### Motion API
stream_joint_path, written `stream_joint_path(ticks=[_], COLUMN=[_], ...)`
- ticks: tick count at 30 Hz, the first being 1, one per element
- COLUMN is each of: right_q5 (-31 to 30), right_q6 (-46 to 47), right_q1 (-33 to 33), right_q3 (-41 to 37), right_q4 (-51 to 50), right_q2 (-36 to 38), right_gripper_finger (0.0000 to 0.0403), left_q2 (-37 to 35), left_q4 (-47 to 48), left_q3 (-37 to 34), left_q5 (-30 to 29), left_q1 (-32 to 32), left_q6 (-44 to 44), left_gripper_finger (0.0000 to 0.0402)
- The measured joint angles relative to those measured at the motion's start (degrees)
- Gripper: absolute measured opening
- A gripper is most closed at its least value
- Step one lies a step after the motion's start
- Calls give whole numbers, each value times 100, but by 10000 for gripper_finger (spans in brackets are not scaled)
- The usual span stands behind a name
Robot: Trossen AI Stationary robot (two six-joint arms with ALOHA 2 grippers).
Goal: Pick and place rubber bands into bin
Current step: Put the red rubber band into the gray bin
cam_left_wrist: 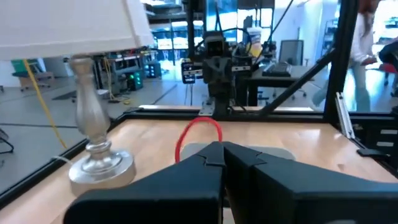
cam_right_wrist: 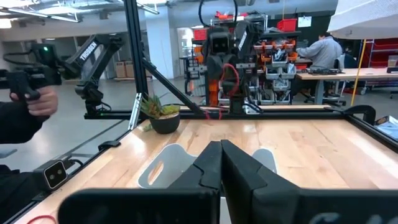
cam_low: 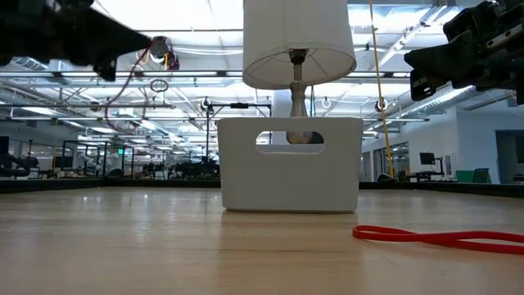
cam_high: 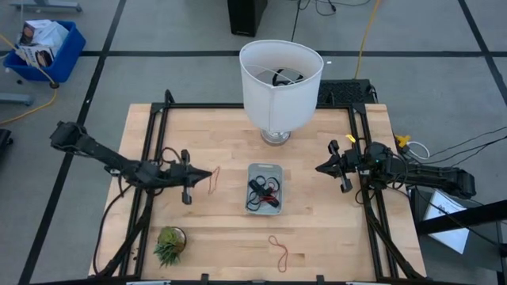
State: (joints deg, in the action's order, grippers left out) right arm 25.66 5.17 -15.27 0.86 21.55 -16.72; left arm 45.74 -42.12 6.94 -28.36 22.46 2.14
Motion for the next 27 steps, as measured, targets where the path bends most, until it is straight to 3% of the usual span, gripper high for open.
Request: stream_joint_path(ticks=[7,19,27], right_q5=[-5,-6,-6], right_q6=[0,59,61], right_q1=[0,-1,-2], right_q3=[0,0,0], right_q4=[0,3,3], right_q2=[0,-1,-1], right_gripper_finger=[0,0,0], left_q2=[644,3445,4784], left_q4=[1270,1673,2086], left_q3=[1327,3623,4398], left_q5=[865,2638,3201], left_q1=[-494,-1370,-1931], left_q6=[-9,333,342], left_gripper_finger=[0,0,0])
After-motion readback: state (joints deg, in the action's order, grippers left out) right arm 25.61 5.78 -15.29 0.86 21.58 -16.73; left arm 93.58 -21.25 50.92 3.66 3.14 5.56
